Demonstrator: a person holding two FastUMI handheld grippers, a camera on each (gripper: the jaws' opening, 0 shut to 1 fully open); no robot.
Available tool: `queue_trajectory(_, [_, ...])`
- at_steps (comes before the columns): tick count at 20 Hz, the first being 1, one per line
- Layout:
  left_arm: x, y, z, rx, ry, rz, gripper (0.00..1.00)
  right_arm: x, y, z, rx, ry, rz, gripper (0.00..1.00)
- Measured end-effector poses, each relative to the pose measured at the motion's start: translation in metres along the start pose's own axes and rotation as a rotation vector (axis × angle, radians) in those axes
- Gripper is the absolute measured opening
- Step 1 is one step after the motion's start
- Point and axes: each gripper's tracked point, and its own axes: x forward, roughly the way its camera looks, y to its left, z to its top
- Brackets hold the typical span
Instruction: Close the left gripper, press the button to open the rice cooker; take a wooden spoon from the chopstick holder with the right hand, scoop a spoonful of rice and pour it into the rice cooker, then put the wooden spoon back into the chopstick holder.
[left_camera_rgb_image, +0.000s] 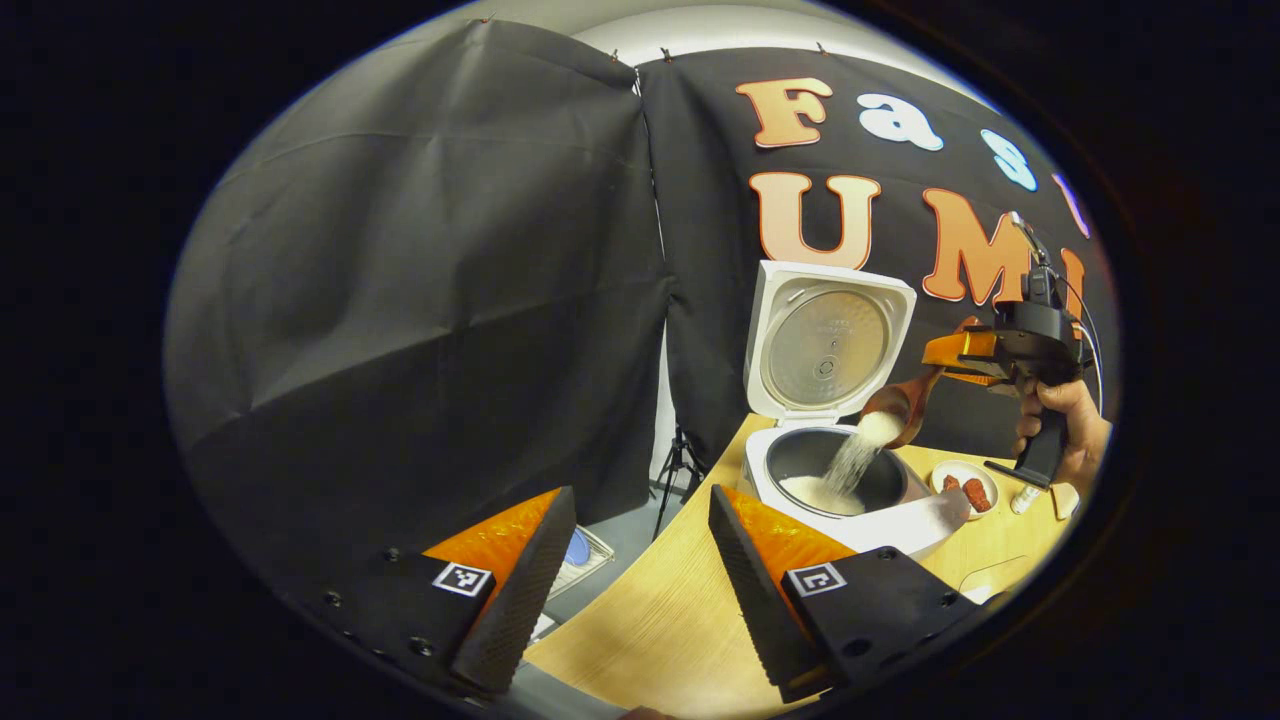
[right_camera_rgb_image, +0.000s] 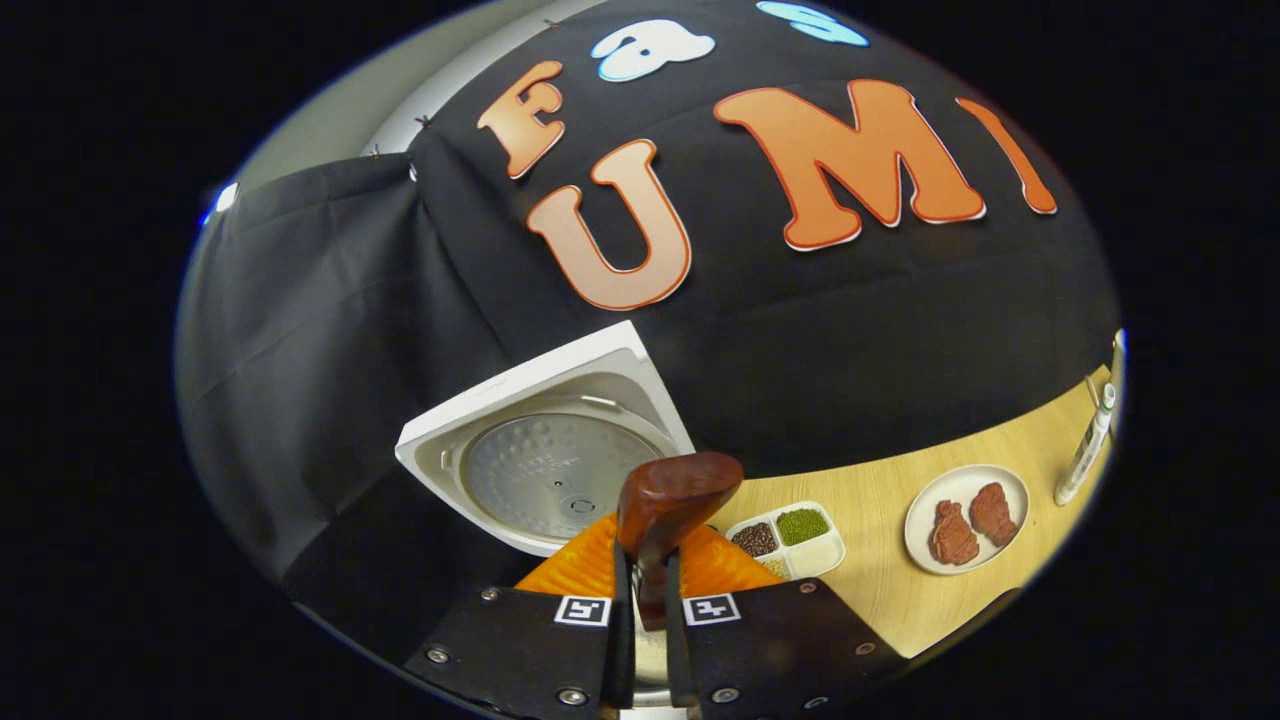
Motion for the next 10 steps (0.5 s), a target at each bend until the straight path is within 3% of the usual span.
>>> queue_trajectory(5, [-0.001,0.001,-0.002,-0.029,0.006,0.003,0.93,0.0,0.004,0.006,-0.15,-0.049,0.014,0.12])
queue_trajectory(10, [-0.005,0.002,-0.009,-0.04,0.021,0.007,0.93,-0.014,0.025,0.015,-0.381,-0.12,0.044,0.12])
